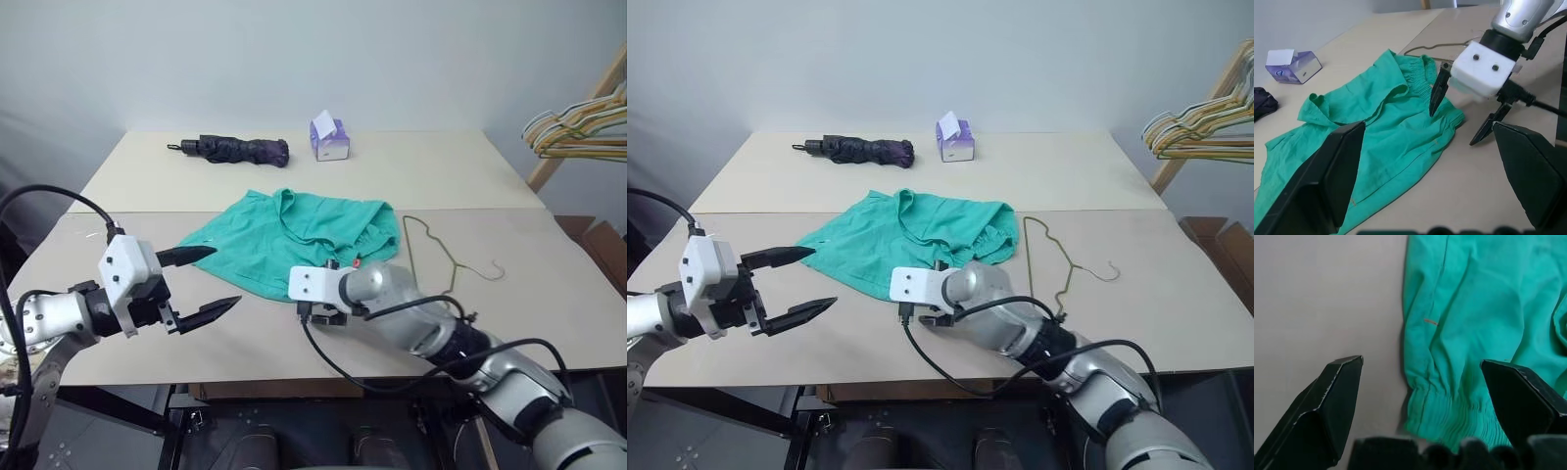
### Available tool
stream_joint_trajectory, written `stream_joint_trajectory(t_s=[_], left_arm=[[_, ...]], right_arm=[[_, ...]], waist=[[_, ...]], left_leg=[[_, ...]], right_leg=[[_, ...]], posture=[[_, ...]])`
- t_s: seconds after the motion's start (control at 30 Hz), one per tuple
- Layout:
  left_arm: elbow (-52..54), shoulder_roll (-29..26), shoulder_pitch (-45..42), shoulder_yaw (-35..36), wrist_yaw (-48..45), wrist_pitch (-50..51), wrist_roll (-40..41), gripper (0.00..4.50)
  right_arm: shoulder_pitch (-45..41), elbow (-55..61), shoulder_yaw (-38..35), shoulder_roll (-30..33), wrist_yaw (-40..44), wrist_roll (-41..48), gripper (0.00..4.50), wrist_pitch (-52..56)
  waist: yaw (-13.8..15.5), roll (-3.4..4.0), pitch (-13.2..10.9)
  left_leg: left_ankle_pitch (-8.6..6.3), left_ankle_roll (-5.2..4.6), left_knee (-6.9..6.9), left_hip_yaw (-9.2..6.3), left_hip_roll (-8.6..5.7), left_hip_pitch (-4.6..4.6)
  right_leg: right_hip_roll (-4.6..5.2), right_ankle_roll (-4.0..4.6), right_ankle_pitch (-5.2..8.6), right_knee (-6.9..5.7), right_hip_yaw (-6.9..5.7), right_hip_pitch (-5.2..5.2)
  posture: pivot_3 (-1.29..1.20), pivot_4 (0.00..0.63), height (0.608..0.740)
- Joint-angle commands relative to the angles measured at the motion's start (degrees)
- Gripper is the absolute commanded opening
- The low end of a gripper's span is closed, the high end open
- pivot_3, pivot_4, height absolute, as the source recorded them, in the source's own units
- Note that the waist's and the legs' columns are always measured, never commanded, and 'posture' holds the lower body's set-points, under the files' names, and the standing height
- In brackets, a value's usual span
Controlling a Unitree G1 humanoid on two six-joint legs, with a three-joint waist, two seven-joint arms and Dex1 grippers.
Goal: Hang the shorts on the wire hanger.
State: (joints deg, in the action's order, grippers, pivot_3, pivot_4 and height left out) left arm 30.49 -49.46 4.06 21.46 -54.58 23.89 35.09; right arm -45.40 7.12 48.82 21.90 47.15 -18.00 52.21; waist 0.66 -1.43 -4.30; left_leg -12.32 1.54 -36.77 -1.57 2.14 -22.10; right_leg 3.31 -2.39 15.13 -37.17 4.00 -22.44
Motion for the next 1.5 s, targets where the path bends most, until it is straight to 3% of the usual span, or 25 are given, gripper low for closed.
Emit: stream_joint_trajectory(t_s=[0.03, 0.4, 0.43, 0.57, 0.8, 1.03, 1.4, 1.5], left_arm=[[0.9, -0.3, -0.5, 0.9, 0.2, -1.1, -0.3, 4.50], [0.8, 0.1, -0.6, 0.7, -0.1, -1.5, -0.8, 4.50], [0.6, 0.1, -0.8, 0.4, -0.1, -1.6, -1.0, 4.50], [-0.7, 0.0, -1.3, -1.7, 0.5, -3.8, -4.9, 4.50], [-6.7, -0.8, -2.5, -9.3, 3.6, -11.2, -19.1, 4.50], [-23.8, -3.7, -6.6, -19.2, 9.4, -32.0, -41.2, 4.50], [-47.8, 1.9, -22.0, -31.8, 15.9, -42.8, -55.5, 4.50], [-54.9, 4.3, -27.0, -34.6, 19.8, -45.5, -59.5, 3.86]], right_arm=[[-2.3, -4.4, 2.2, -0.4, -2.0, -4.7, 3.90, -0.4], [-3.2, -13.7, 1.8, -0.5, -4.2, -10.0, 0.19, -5.9], [-3.2, -13.8, 1.2, -0.3, -4.3, -10.3, 0.03, -6.4], [-2.3, -12.0, -1.3, 2.7, -4.3, -10.8, 0.03, -10.2], [3.1, -2.4, -8.0, 12.9, 1.2, -6.5, 0.03, -26.6], [7.4, 2.7, -15.8, 19.1, 6.4, -1.9, 0.03, -34.4], [8.0, 3.1, -22.5, 22.1, 10.5, -0.5, 0.03, -37.8], [8.5, 3.7, -23.2, 22.0, 10.8, -0.7, 0.00, -37.5]], waist=[[0.0, -0.01, 0.0], [0.1, -0.04, 0.1], [0.1, -0.05, 0.1], [0.1, -0.04, 0.1], [-0.1, -0.05, 0.1], [-0.5, -0.06, 0.1], [-0.1, -0.03, 0.2], [0.0, 0.07, 0.3]], left_leg=[[0.00, 0.00, 0.00, 0.00, 0.00, 0.01], [0.00, 0.01, 0.00, -0.01, 0.00, 0.05], [0.00, 0.01, 0.00, -0.02, 0.00, 0.04], [0.00, 0.01, 0.00, -0.01, -0.01, 0.00], [0.00, 0.00, 0.00, -0.01, -0.03, -0.10], [0.00, 0.00, 0.00, 0.00, -0.02, -0.09], [0.00, 0.00, -0.02, 0.02, -0.05, -0.12], [0.01, 0.00, -0.07, 0.02, -0.08, -0.03]], right_leg=[[0.00, 0.00, 0.00, 0.00, 0.00, 0.01], [0.00, 0.00, 0.00, -0.01, -0.02, 0.06], [0.00, -0.01, 0.00, -0.01, -0.02, 0.06], [0.00, 0.00, 0.00, -0.01, -0.02, 0.01], [0.01, -0.01, 0.00, 0.00, -0.01, -0.09], [-0.01, -0.01, -0.01, 0.00, -0.01, -0.09], [0.01, -0.02, -0.04, -0.01, -0.01, -0.08], [0.02, -0.04, -0.06, -0.03, -0.01, 0.05]], posture=[[0.11, 0.037, 0.740], [0.11, 0.027, 0.740], [0.11, 0.027, 0.740], [0.10, 0.025, 0.740], [0.08, 0.019, 0.740], [0.05, 0.008, 0.740], [0.00, 0.000, 0.740], [-0.01, 0.000, 0.740]])
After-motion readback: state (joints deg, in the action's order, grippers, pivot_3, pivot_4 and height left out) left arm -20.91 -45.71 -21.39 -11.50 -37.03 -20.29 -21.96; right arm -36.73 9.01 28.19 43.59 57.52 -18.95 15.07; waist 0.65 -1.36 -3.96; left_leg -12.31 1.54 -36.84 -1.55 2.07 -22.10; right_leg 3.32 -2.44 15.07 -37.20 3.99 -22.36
